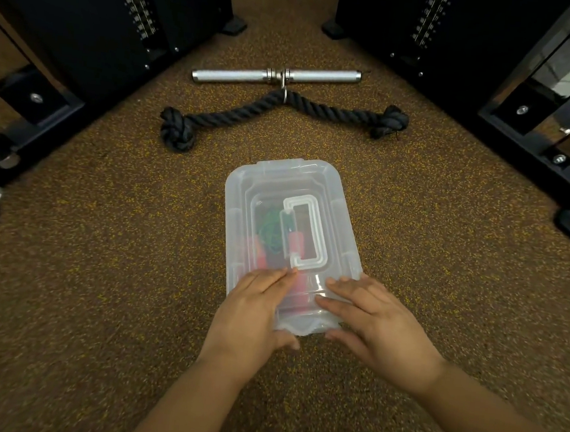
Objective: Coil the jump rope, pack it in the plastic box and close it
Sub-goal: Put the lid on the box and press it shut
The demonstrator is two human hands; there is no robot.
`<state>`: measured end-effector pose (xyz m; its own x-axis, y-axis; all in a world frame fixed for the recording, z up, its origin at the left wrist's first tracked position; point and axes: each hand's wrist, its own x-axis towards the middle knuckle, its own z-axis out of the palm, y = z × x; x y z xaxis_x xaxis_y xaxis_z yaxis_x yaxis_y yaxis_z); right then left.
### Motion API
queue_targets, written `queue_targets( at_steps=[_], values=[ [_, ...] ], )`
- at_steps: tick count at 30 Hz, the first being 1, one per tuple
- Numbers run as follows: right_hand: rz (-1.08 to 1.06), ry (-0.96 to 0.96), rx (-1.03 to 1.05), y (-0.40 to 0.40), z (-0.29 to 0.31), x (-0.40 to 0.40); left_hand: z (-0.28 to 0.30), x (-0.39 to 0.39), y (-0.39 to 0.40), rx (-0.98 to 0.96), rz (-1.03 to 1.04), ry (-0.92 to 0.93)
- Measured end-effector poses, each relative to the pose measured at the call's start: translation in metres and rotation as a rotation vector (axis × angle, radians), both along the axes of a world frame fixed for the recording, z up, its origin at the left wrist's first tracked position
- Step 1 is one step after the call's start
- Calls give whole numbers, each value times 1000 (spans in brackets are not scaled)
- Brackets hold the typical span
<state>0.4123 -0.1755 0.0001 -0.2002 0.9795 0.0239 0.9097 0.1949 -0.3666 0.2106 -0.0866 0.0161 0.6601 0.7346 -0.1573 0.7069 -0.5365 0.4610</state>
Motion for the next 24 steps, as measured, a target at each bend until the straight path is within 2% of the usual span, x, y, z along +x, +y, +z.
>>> queue_targets(
  at_steps=[6, 9, 11, 13, 19, 24],
  values=[
    [15, 51, -30, 13, 10, 5, 3, 1, 0, 38, -10, 0],
    [-89, 145, 20, 35, 19, 6, 4, 1, 0, 7, 42, -25],
    [-179, 156, 42, 57, 20, 7, 2, 3, 6, 76, 48, -29],
    [-242, 142, 36, 84, 18, 8, -1, 8, 19, 128, 39, -28],
    [-369, -40, -24, 134, 19, -1, -7, 27, 76, 96, 167, 38],
    [-378, -9, -84, 136, 22, -12, -7, 35, 94, 97, 191, 99]
  ],
)
